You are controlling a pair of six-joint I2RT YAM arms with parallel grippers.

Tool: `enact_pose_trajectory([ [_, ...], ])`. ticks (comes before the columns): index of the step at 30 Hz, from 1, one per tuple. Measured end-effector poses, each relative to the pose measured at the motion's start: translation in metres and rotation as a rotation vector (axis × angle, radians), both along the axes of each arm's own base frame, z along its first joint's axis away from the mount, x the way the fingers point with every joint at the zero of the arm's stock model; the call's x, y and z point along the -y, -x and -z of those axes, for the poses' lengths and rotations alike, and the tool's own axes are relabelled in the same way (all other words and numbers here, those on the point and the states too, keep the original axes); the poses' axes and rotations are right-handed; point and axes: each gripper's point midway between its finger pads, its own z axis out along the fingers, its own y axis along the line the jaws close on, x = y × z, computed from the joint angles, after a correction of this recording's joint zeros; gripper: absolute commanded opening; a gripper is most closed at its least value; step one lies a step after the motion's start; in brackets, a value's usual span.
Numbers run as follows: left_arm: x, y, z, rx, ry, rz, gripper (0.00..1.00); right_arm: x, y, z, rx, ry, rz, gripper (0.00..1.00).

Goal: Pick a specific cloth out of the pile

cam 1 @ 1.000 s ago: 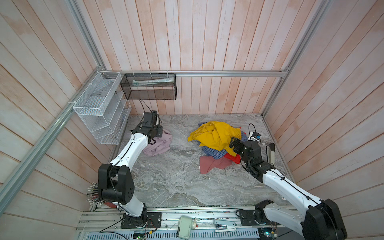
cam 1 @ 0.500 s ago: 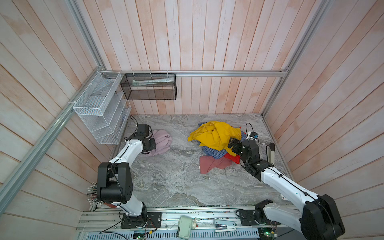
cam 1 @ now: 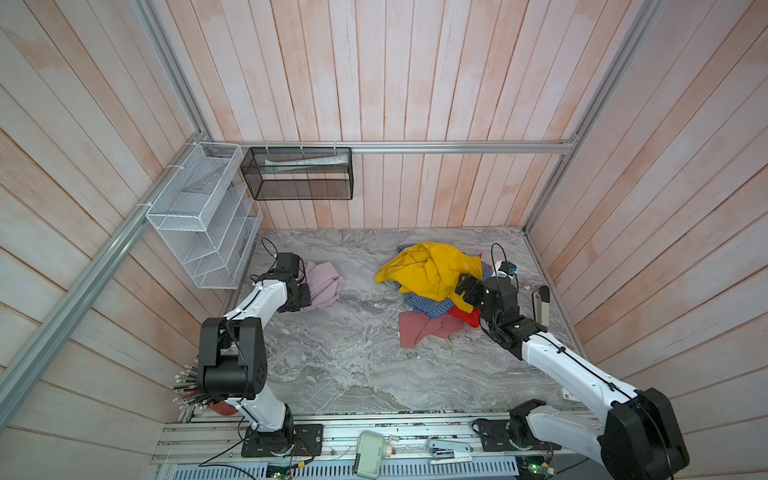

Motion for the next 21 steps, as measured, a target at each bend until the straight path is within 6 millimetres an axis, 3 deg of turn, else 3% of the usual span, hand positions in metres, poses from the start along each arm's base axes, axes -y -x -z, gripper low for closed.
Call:
enact_pose_trajectory([
  [4,0.004,-0.008,-0.052,0.152,-0.045,0.049,0.91,0.003,0.001,-0.004,0.011,0.01,0.012,0.98],
  [6,0.007,-0.015,-0.077,0.223,-0.066,0.086,0.94,0.004,0.001,-0.005,0.016,0.014,0.014,0.98],
  [10,0.019,-0.032,-0.095,0.278,-0.124,0.192,1.0,0.005,0.001,-0.006,0.017,0.025,0.013,0.98],
  [15,0.05,-0.049,-0.06,0.193,-0.168,0.339,1.0,0.003,-0.002,-0.009,0.018,0.045,0.003,0.98],
  [21,0.059,-0.061,0.0,0.035,-0.236,0.403,1.0,0.002,-0.004,-0.013,0.01,0.083,-0.013,0.98],
])
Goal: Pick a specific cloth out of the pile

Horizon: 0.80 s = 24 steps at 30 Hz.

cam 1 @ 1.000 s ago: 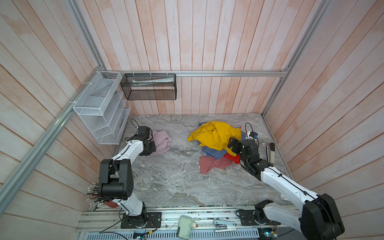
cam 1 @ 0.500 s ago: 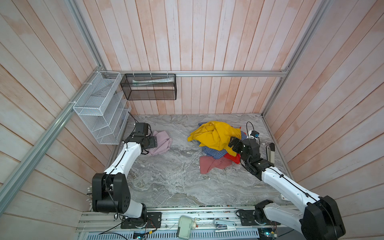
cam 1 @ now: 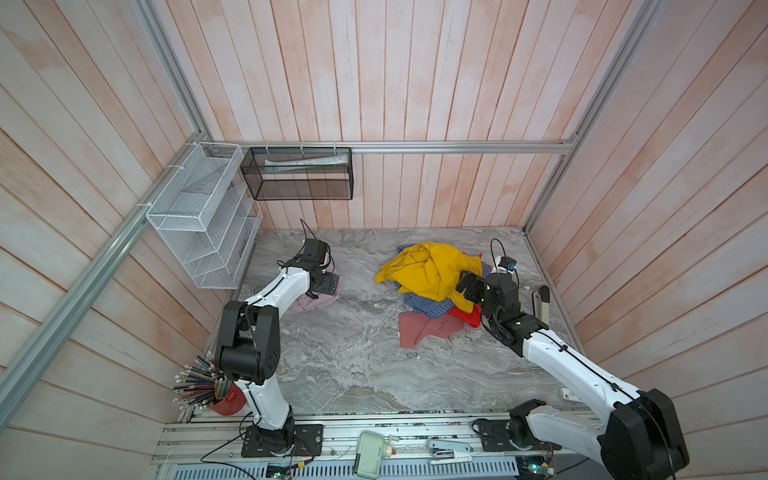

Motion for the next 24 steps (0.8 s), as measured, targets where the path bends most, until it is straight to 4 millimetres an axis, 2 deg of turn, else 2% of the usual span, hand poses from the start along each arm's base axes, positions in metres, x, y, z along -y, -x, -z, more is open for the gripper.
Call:
enact_pose_trajectory([
  [6,0.001,-0.001,0.041,-0.091,-0.066,-0.001,1.0,0.001,0.002,0.004,-0.025,0.033,-0.009,0.98],
  [10,0.008,-0.008,0.045,-0.097,-0.064,0.005,1.0,0.002,0.003,0.007,-0.037,0.05,-0.014,0.98],
  [14,0.014,-0.016,0.048,-0.081,-0.056,0.001,0.95,0.003,0.003,0.006,-0.046,0.066,-0.015,0.98],
  [16,0.015,-0.015,0.049,-0.08,-0.051,0.0,0.87,0.003,0.003,0.003,-0.041,0.068,-0.01,0.98],
  [24,0.025,-0.012,0.056,-0.079,-0.025,0.029,0.21,0.005,0.003,0.005,-0.046,0.076,-0.004,0.98],
])
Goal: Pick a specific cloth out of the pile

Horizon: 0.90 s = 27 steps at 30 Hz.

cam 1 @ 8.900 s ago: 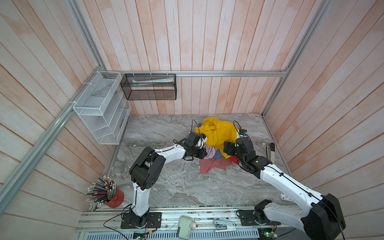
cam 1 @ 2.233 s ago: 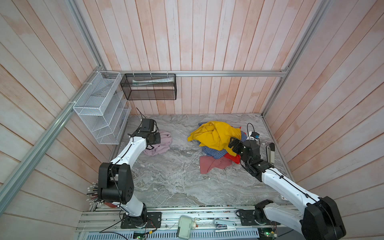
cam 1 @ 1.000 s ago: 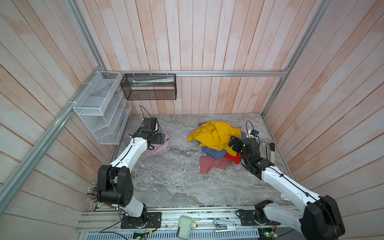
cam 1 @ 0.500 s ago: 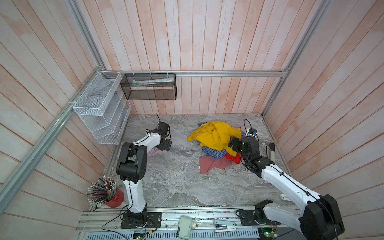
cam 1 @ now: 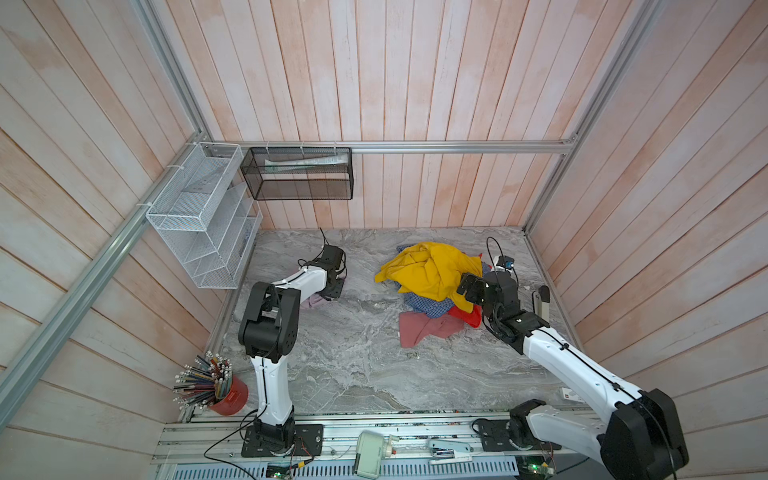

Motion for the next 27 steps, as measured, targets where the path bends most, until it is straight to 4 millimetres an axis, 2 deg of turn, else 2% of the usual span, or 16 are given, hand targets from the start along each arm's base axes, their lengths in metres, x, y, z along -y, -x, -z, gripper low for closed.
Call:
enact_pose_trajectory([
  [2,0.001,0.001,0.0,-0.003,0.003,0.0,0.04,0.0,0.0,0.0,0.0,0.0,0.0,0.98],
  [3,0.001,0.001,-0.001,-0.002,0.003,0.005,0.0,0.0,0.0,0.0,0.0,0.0,0.001,0.98],
  [13,0.005,0.003,-0.006,-0.011,0.057,0.014,0.0,0.003,0.002,-0.008,0.021,-0.006,0.013,0.98],
  [17,0.005,0.009,-0.014,-0.019,0.059,0.014,0.0,0.005,0.003,-0.014,0.039,-0.012,0.021,0.98],
  [20,0.005,0.011,-0.032,0.006,0.067,0.017,0.0,0.006,0.004,-0.016,0.045,-0.013,0.024,0.98],
  [27,0.003,0.006,-0.101,0.164,0.08,0.024,0.0,0.006,0.004,-0.017,0.047,-0.013,0.025,0.98],
])
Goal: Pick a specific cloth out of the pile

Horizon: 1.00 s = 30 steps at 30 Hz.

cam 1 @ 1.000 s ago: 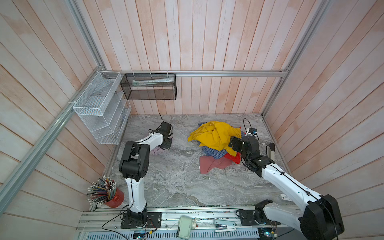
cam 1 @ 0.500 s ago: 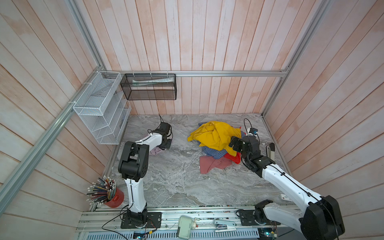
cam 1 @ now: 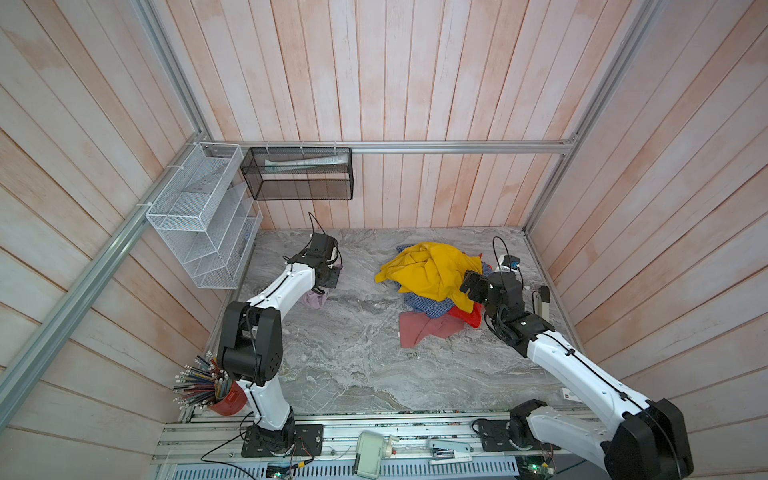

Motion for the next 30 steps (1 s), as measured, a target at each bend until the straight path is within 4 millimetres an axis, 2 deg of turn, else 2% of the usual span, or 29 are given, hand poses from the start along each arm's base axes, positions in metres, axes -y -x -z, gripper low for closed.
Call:
enact_pose_trajectory([
  [7,-0.008,-0.007,-0.05,0.138,-0.051,0.017,0.0,0.0,0.0,-0.001,0.003,-0.001,0.0,0.98],
  [12,-0.013,-0.024,-0.088,0.303,-0.145,0.076,0.0,-0.001,-0.001,-0.002,0.007,-0.003,-0.001,0.98],
  [15,-0.013,-0.036,-0.1,0.391,-0.215,0.121,0.0,-0.001,-0.001,-0.002,0.008,-0.004,-0.003,0.98],
  [20,-0.013,-0.059,-0.101,0.479,-0.333,0.195,0.0,-0.001,-0.001,-0.001,0.006,-0.002,-0.006,0.98],
  [25,-0.015,-0.077,-0.098,0.54,-0.365,0.249,0.0,-0.001,0.0,-0.002,0.006,0.002,-0.006,0.98],
  [28,-0.018,-0.083,-0.089,0.572,-0.391,0.286,0.0,0.0,0.001,-0.003,0.008,0.001,-0.006,0.98],
  [30,-0.02,-0.086,-0.074,0.571,-0.414,0.313,0.0,0.0,0.002,-0.005,0.011,0.0,-0.006,0.98],
])
